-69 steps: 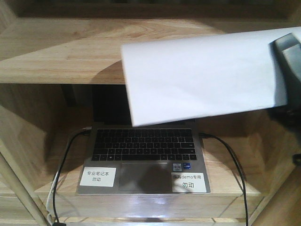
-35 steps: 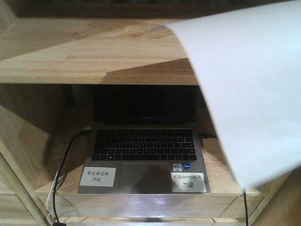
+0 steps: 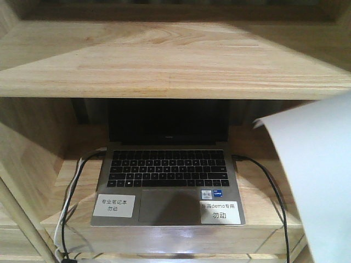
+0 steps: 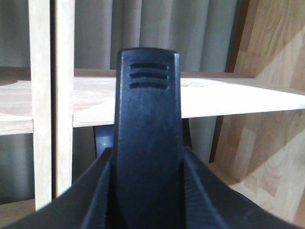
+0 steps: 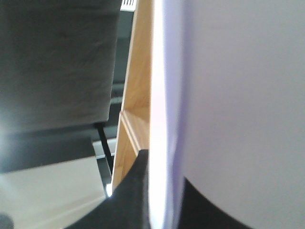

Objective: Grab stapler and paper to desk for stapling
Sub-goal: 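Lift the white paper sheet off the shelf with the right gripper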

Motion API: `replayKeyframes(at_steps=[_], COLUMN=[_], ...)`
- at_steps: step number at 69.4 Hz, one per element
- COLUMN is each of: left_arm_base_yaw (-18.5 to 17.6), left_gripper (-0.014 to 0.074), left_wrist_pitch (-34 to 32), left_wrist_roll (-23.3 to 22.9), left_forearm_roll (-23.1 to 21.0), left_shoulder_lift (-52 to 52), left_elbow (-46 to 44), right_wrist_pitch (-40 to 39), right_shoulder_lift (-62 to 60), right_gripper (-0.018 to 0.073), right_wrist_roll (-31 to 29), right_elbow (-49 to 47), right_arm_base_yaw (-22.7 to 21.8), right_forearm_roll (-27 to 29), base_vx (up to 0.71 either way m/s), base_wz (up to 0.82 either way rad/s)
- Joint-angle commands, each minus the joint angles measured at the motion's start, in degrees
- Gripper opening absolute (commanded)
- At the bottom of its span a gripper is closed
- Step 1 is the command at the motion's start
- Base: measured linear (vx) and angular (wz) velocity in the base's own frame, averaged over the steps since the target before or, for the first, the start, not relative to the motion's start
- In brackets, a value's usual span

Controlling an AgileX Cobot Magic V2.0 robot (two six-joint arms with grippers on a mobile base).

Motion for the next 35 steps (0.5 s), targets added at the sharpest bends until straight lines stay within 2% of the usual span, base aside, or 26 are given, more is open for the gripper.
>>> replayKeyframes(at_steps=[1, 35], left_arm_base_yaw=[-0.2, -0.2], left_gripper=[-0.0006, -0.0006], left_wrist_pitch=[-6.5, -6.5], left_wrist_roll=[-0.1, -0.1], left_forearm_roll=[0.4, 0.4], left_shoulder_lift=[1.1, 1.1], left_elbow=[-1.4, -1.4], right_wrist_pitch=[-0.5, 2.0], right_shoulder_lift=[0.0, -0.5], right_gripper=[-0.0008, -0.0008], right_wrist_roll=[-0.1, -0.1], right_elbow=[-1.8, -1.8], right_arm_base_yaw=[-0.5, -0.5], right_forearm_roll=[0.4, 0.9], base_vx=[0.0, 0.0], base_wz=[0.0, 0.0])
